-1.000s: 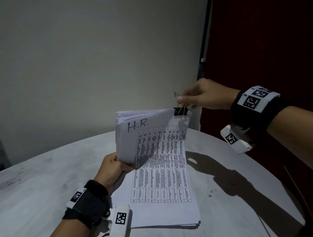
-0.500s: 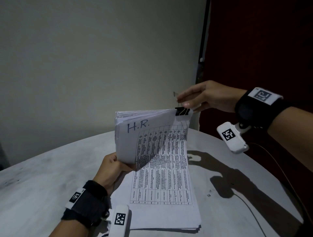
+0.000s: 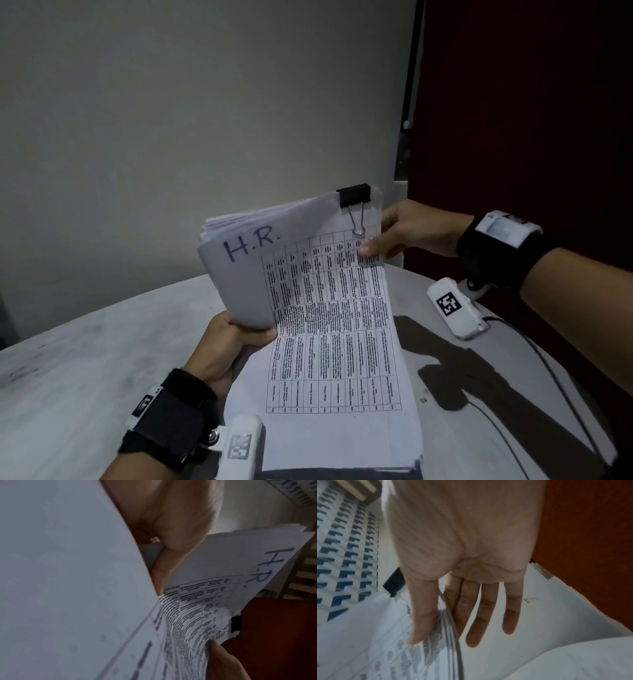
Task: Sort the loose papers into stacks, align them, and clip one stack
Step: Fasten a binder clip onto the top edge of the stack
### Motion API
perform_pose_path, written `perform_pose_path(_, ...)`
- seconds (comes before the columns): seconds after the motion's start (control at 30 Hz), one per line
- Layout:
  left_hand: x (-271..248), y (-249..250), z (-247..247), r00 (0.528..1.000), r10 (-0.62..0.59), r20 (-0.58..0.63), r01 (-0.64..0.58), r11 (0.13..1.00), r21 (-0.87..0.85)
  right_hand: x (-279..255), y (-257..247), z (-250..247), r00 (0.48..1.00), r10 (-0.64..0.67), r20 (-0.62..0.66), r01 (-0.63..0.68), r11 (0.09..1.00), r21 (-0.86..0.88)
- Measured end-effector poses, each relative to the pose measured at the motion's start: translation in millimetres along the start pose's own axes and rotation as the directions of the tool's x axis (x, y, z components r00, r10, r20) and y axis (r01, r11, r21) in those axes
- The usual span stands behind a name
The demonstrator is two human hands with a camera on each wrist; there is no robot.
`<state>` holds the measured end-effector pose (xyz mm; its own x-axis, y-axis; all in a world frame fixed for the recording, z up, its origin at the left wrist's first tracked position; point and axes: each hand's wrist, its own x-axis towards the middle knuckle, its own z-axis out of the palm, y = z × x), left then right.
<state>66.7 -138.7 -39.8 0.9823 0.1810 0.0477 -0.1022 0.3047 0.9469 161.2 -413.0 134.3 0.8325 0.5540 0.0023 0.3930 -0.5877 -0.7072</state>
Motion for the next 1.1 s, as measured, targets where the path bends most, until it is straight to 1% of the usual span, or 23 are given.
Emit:
perform_pose_path(0.07,-1.2,1.0,-1.8,0.998,-0.044,0.035,0.044,0.999,-0.008,1.8,4.2,8.5,1.0,0.014,-0.024,-0.011,0.991,0.132)
perform_pose_path(0.13,-0.2,0.6,-3.8,0.996,-0.08,0.046,0.081,0.997,-0.014,2.2,12.5,20.9,0.999,0.051,-0.011,-0.047,0.969,0.243)
perform_pose_path(0.2,3.0,-2.5,-8.2,0.992,-0.118,0.04,0.119,0.993,-0.02,2.0,28.2,36.9,0.992,0.112,0.062,-0.126,0.949,0.29)
perform_pose_path(0.27,7.0,-4.8,-14.7,0.985,-0.16,0.064,0.161,0.987,-0.016,4.4,47.2,56.5,0.976,0.162,0.143,-0.202,0.921,0.332)
perform_pose_path(0.3,9.9,-6.6,-17.4,0.981,-0.18,0.066,0.181,0.983,-0.01,5.6,55.7,66.5,0.972,0.182,0.152,-0.225,0.91,0.348)
perform_pose_path(0.33,12.8,-8.9,-19.4,0.98,-0.195,0.044,0.195,0.981,-0.001,8.1,63.4,75.8,0.97,0.201,0.135,-0.237,0.9,0.365)
perform_pose_path(0.37,15.7,-12.2,-20.7,0.979,-0.204,-0.017,0.204,0.979,-0.002,9.9,68.9,84.7,0.97,0.219,0.106,-0.243,0.895,0.375)
perform_pose_path(0.4,16.4,-15.7,-20.4,0.972,-0.212,-0.101,0.213,0.977,-0.008,12.5,75.0,92.9,0.968,0.242,0.074,-0.251,0.889,0.383)
perform_pose_path(0.47,19.6,-21.4,-20.7,0.94,-0.233,-0.249,0.234,0.972,-0.025,16.7,86.9,106.2,0.956,0.29,0.03,-0.277,0.871,0.406)
perform_pose_path(0.5,18.5,-22.1,-19.6,0.927,-0.254,-0.277,0.258,0.966,-0.022,19.0,92.9,111.4,0.948,0.319,0.015,-0.296,0.862,0.412)
perform_pose_path(0.57,15.7,-18.0,-23.1,0.917,-0.298,-0.265,0.301,0.953,-0.03,25.5,106.9,118.7,0.927,0.374,-0.013,-0.327,0.827,0.458)
perform_pose_path(0.6,12.2,-11.2,-25.9,0.923,-0.288,-0.254,0.302,0.953,0.017,29.1,112.9,121.3,0.916,0.4,-0.028,-0.334,0.8,0.498)
perform_pose_path(0.63,11.7,-3.9,-29.9,0.933,-0.265,-0.245,0.299,0.947,0.116,30.5,116.3,121.9,0.907,0.417,-0.054,-0.325,0.776,0.54)
perform_pose_path(0.7,9.7,6.5,-37.4,0.944,-0.217,-0.249,0.304,0.867,0.395,31.9,118.5,122.3,0.889,0.441,-0.12,-0.28,0.734,0.619)
perform_pose_path(0.73,7.1,9.5,-38.6,0.946,-0.202,-0.252,0.304,0.823,0.48,31.0,119.2,120.7,0.884,0.449,-0.132,-0.261,0.706,0.658)
perform_pose_path(0.8,-0.1,11.3,-38.0,0.94,-0.212,-0.267,0.33,0.767,0.551,29.3,120.8,115.2,0.876,0.459,-0.15,-0.251,0.698,0.67)
perform_pose_path(0.83,-3.0,10.1,-36.1,0.936,-0.233,-0.262,0.346,0.735,0.583,27.1,120.3,113.5,0.87,0.463,-0.168,-0.271,0.734,0.623)
perform_pose_path(0.87,-6.3,10.9,-32.5,0.932,-0.25,-0.262,0.361,0.688,0.629,25.0,120.5,112.1,0.864,0.468,-0.186,-0.314,0.79,0.526)
perform_pose_path(0.9,-7.8,11.4,-29.0,0.934,-0.261,-0.243,0.355,0.632,0.689,22.6,119.6,110.6,0.867,0.468,-0.171,-0.373,0.837,0.401)
perform_pose_path(0.93,-8.8,12.2,-25.3,0.935,-0.276,-0.223,0.347,0.578,0.738,18.4,117.0,110.5,0.874,0.469,-0.124,-0.423,0.862,0.28)
perform_pose_path(1.0,-7.4,11.7,-19.3,0.936,-0.297,-0.189,0.314,0.459,0.831,8.7,109.7,112.8,0.871,0.49,0.03,-0.49,0.864,0.121)
perform_pose_path(1.07,-7.7,9.2,-12.4,0.938,-0.309,-0.154,0.256,0.325,0.91,3.8,107.5,113.5,0.88,0.465,0.097,-0.462,0.885,-0.054)
perform_pose_path(1.1,-8.6,9.1,-8.3,0.937,-0.315,-0.148,0.242,0.285,0.927,1.6,105.0,113.8,0.89,0.446,0.1,-0.431,0.891,-0.139)
